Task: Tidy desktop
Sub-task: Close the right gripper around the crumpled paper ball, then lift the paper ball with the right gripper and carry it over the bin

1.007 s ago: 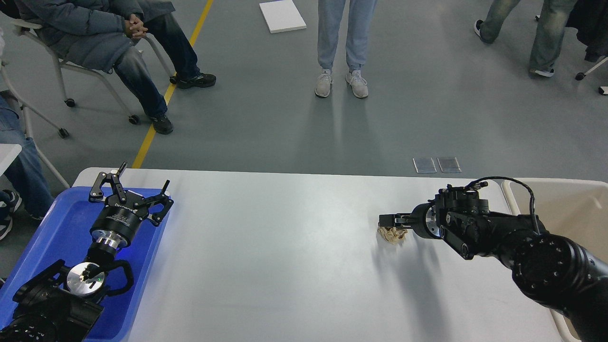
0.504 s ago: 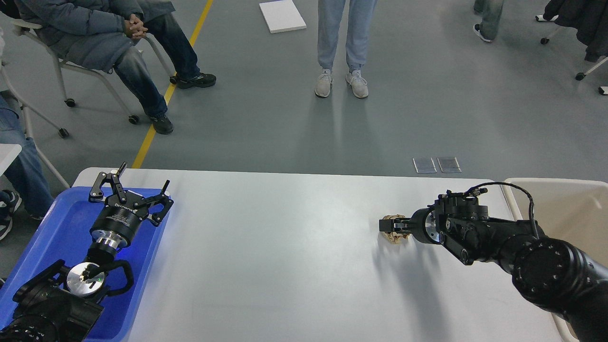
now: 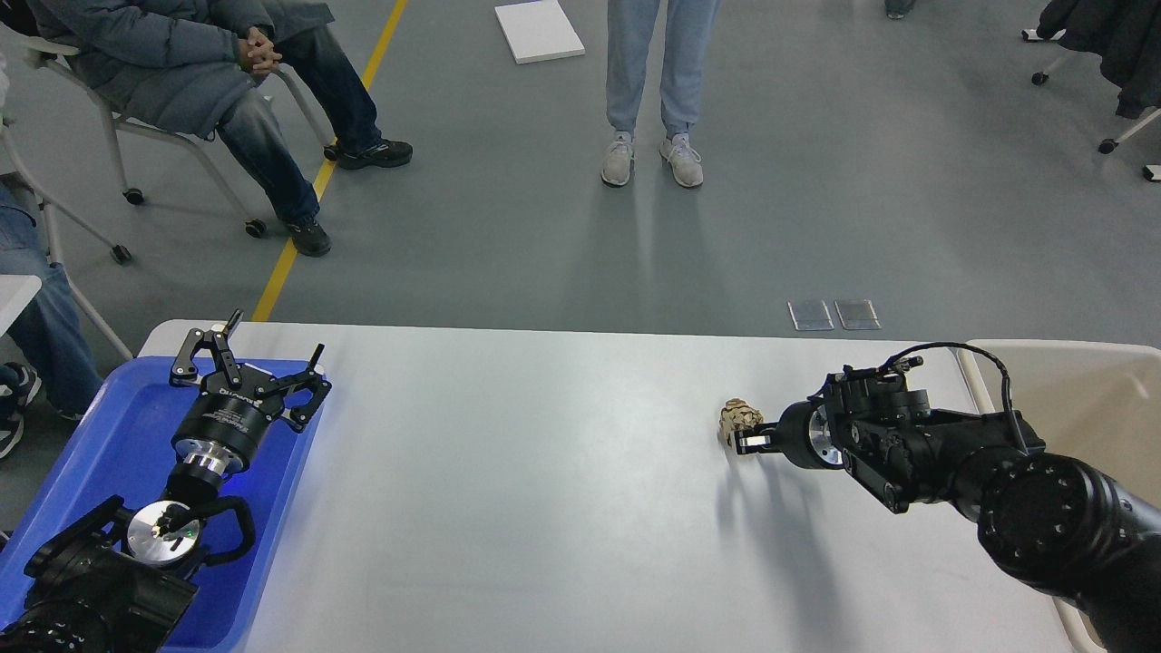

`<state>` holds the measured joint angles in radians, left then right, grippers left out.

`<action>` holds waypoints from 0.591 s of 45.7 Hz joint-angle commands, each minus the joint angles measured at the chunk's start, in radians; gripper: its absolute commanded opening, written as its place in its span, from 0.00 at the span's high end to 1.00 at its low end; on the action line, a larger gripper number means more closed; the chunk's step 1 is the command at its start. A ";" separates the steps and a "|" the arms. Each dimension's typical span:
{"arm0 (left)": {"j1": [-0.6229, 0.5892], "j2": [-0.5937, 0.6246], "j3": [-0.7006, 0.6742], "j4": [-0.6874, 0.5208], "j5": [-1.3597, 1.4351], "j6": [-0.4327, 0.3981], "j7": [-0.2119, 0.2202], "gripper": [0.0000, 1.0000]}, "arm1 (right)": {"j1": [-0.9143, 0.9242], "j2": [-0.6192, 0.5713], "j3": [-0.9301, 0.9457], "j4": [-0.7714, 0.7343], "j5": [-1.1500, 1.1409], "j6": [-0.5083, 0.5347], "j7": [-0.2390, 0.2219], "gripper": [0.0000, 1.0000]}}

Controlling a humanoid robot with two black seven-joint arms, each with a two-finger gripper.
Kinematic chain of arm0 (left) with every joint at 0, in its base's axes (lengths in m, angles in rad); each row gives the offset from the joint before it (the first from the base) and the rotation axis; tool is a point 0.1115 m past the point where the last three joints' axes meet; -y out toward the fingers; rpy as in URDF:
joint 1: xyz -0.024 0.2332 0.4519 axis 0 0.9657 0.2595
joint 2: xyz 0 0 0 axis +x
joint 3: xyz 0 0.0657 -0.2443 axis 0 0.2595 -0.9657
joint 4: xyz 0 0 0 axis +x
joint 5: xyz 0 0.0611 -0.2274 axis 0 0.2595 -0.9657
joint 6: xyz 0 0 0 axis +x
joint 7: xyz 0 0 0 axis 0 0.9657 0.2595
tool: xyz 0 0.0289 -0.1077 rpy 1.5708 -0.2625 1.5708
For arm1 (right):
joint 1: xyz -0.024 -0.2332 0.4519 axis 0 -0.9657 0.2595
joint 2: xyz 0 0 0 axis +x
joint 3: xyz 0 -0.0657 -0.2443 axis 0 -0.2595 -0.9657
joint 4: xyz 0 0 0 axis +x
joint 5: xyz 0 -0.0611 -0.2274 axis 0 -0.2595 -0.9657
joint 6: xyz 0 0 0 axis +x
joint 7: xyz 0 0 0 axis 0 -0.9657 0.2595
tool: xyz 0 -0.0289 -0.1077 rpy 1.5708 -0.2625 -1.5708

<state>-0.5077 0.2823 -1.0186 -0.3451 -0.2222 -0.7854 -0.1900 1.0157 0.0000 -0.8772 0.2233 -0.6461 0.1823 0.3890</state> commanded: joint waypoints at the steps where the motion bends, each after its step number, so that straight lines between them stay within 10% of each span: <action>1: 0.000 0.000 0.000 0.000 0.000 0.000 0.000 0.00 | 0.006 0.000 -0.008 0.001 -0.036 -0.001 0.019 1.00; 14: 0.000 0.000 0.000 0.000 0.000 0.000 0.000 0.00 | 0.044 0.000 -0.005 0.024 -0.040 0.006 0.024 1.00; 27: 0.000 0.000 0.002 0.000 0.000 0.000 0.000 0.00 | 0.343 -0.147 -0.025 0.395 -0.040 0.049 0.024 1.00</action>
<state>-0.5078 0.2823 -1.0186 -0.3452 -0.2223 -0.7854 -0.1904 1.1598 -0.0275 -0.8837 0.3804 -0.6826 0.1925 0.4110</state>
